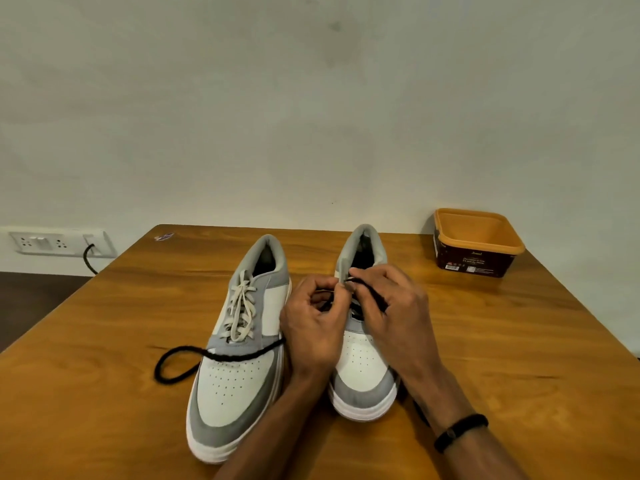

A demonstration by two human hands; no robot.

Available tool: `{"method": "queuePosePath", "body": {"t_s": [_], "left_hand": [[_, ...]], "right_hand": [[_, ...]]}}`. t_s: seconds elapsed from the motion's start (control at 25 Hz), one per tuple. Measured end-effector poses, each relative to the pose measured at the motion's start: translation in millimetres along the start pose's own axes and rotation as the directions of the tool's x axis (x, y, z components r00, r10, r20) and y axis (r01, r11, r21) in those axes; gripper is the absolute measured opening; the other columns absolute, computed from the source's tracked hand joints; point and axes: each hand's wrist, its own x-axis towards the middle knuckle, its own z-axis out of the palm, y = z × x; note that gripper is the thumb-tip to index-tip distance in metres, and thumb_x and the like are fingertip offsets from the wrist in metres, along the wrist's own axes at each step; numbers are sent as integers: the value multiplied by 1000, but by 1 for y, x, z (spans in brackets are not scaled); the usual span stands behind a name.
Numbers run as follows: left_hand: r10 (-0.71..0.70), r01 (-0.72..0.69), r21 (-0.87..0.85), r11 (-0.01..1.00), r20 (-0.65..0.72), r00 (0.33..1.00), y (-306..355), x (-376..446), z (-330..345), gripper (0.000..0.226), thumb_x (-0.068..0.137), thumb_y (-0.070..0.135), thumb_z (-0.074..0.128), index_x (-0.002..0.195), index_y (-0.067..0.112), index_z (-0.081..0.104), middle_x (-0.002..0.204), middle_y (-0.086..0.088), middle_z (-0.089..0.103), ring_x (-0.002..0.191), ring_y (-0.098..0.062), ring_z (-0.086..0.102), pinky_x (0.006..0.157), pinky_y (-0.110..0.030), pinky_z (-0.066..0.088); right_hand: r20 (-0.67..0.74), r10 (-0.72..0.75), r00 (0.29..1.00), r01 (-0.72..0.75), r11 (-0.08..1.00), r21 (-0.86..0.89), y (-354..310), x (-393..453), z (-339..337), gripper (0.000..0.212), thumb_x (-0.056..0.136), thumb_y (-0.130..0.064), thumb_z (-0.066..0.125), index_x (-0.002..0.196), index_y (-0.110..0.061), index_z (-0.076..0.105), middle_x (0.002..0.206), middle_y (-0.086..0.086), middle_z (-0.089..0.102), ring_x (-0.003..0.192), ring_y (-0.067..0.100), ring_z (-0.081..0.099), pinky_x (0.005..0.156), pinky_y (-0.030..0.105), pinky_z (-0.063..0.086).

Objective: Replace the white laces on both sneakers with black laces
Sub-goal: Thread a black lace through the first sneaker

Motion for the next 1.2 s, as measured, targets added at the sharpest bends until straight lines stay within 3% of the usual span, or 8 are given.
{"method": "queuePosePath", "body": {"t_s": [0.24, 0.36, 0.48, 0.56, 0.68, 0.84, 1.2], "left_hand": [[8, -8, 9, 1000, 7, 1000, 2, 1, 0, 4, 92, 22, 73, 96, 24, 75, 92, 5, 76, 87, -17, 75, 80, -45, 64], [-11, 11, 3, 1000, 8, 1000, 5, 0, -1, 3, 92, 21, 75, 93, 24, 75, 91, 4, 76, 86, -17, 75, 79, -46, 64], [-16, 16, 6, 1000, -4, 1000, 4, -2, -1, 2, 93, 22, 75, 92, 23, 75, 91, 2, 76, 86, -18, 75, 79, -47, 64], [-14, 14, -3, 1000, -7, 1000, 5, -3, -1, 3, 93, 25, 74, 93, 22, 75, 92, 1, 76, 87, -19, 75, 80, -48, 63], [-11, 11, -12, 1000, -11, 1000, 7, -4, -2, 9, 91, 29, 73, 95, 21, 76, 93, 2, 76, 88, -19, 75, 81, -47, 64], [-21, 21, 3, 1000, -25, 999, 8, -5, -2, 3, 94, 18, 74, 96, 19, 76, 92, 3, 76, 87, -16, 75, 80, -46, 64], [-3, 4, 13, 1000, -34, 999, 8, -4, -1, 3, 94, 17, 75, 96, 19, 75, 93, 2, 76, 87, -18, 76, 80, -46, 64]], "right_hand": [[-49, 41, 998, -44, 997, -58, -5, 4, -7, 41, 109, -28, 49, 144, -9, 61, 101, -8, 58, 79, -3, 51, 70, 5, 44], [2, 68, 998, -68, 998, 1, -7, 2, -14, 37, 107, -21, 57, 143, -13, 62, 110, -1, 74, 87, 0, 65, 77, 10, 55], [25, 111, 994, -112, 992, 65, -10, 1, -16, 24, 104, -20, 66, 128, -17, 68, 106, -4, 76, 93, 4, 71, 80, 27, 63], [5, 66, 998, -66, 998, -15, -7, 1, -13, 19, 101, -20, 69, 120, -16, 73, 106, -3, 75, 95, 9, 67, 82, 36, 61], [16, 68, 998, -67, 996, -53, -5, -2, -8, 18, 99, -18, 71, 116, -12, 77, 109, 1, 63, 96, 11, 60, 82, 29, 59], [46, 126, 991, -124, 991, -50, -7, -3, -5, 17, 100, -16, 70, 115, -11, 75, 106, -5, 58, 88, 3, 57, 77, 15, 53], [35, 141, 989, -136, 984, -114, -10, -3, -3, 12, 100, -18, 67, 110, -15, 72, 104, -10, 55, 85, 1, 53, 74, 12, 46]]}}
